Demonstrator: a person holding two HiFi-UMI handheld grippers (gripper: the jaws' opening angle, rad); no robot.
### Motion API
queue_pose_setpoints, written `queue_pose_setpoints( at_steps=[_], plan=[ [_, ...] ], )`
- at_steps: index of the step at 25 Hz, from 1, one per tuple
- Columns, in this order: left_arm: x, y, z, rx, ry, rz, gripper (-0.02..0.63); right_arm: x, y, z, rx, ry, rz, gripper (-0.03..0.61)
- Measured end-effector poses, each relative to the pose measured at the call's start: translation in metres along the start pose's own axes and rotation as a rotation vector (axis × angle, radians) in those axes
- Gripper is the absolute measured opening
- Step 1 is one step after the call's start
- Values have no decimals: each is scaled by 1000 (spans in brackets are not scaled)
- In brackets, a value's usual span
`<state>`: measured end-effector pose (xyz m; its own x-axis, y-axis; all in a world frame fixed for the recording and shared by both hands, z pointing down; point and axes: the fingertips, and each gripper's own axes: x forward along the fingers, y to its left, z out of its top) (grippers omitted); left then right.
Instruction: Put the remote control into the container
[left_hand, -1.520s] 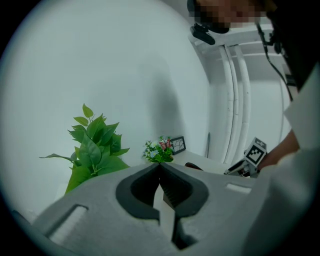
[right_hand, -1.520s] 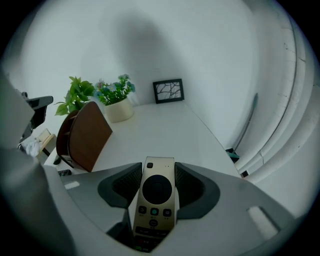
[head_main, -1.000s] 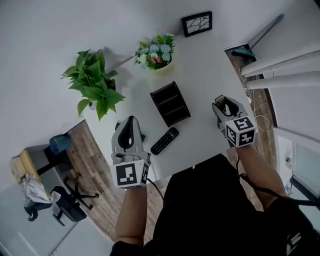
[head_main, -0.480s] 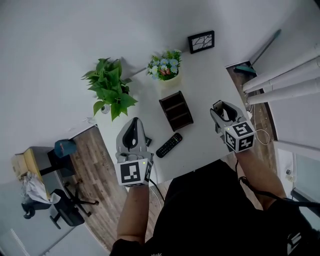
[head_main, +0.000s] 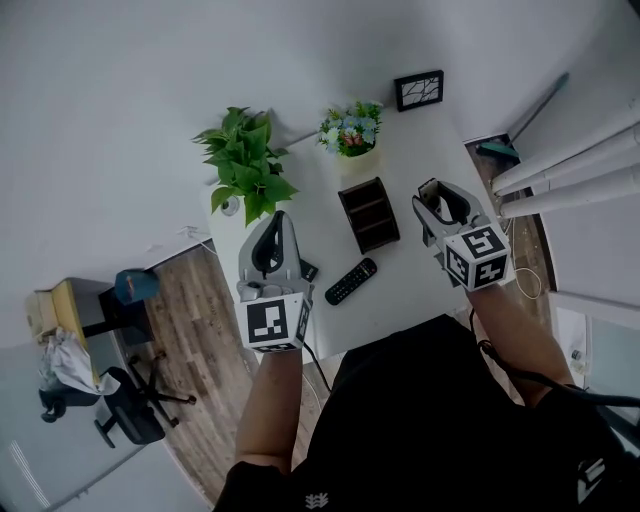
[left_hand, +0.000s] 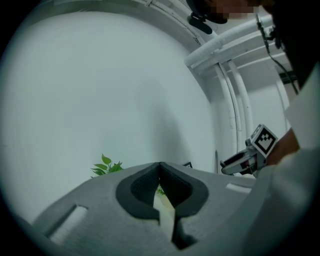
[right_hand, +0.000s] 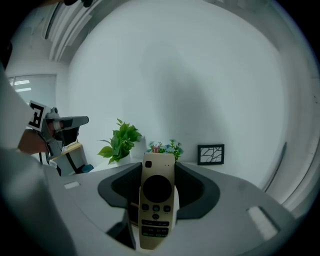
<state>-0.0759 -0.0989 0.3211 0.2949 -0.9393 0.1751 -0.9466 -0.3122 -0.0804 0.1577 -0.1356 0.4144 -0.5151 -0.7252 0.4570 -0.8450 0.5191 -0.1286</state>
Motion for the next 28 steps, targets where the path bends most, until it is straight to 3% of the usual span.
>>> queue_pose_setpoints(
  at_steps=[9, 16, 28],
  plan=[
    [-4, 4, 23, -7, -48, -2, 2, 14, 25, 34, -35, -33, 47, 210],
    [-8, 4, 14, 11, -19, -24, 2, 28, 44, 58, -47, -63, 84, 210],
    [-12, 30, 17, 1, -13, 5, 2, 59, 71, 70, -69, -63, 138, 212]
  ],
)
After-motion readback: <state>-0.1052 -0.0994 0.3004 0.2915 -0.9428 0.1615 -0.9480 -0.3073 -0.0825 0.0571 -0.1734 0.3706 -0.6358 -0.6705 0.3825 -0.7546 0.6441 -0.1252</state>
